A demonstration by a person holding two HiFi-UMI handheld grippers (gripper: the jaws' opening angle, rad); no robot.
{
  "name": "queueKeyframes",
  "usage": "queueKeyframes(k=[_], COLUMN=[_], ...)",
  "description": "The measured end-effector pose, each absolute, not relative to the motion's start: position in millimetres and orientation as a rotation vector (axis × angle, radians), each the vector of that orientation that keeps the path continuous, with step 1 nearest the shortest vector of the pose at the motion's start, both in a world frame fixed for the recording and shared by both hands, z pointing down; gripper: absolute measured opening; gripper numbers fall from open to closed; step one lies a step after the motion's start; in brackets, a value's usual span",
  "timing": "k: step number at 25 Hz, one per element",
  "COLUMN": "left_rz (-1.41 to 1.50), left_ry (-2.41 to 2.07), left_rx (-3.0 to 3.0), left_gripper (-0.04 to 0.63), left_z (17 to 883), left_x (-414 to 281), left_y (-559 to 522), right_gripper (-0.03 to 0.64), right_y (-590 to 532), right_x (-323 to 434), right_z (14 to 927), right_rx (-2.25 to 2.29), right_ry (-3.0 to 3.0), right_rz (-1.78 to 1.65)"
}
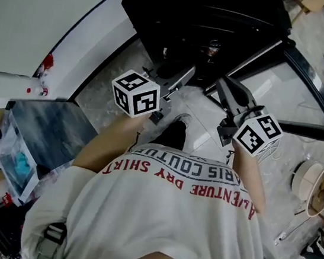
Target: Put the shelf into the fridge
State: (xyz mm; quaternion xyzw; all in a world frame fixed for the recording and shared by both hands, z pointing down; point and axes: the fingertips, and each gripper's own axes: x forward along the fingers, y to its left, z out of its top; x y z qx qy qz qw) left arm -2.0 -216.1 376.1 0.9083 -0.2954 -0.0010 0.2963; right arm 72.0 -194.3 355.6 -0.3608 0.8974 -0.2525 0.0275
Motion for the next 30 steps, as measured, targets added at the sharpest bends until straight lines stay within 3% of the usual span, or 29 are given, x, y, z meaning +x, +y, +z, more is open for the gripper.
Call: queueKeyframes(k=[10, 30], left_rz=[-0.084, -0.08], left_ry=[-0.698, -0.693], left_rx=[2.535, 2.508], left_gripper=[0.044, 0.044], left_z=[310.7, 310.5], left_x=[-4.4, -1.8], left_y=[-138.8, -132.8], right_gripper=[0.025, 0.025], right_y=[-135.6, -126.3], right_x=[57.3, 74.8], right_z=[310.3, 314.1], right_rx=[-0.962, -1.036], right_ry=[2.781, 2.731], right_rz=[-0.654, -0.685])
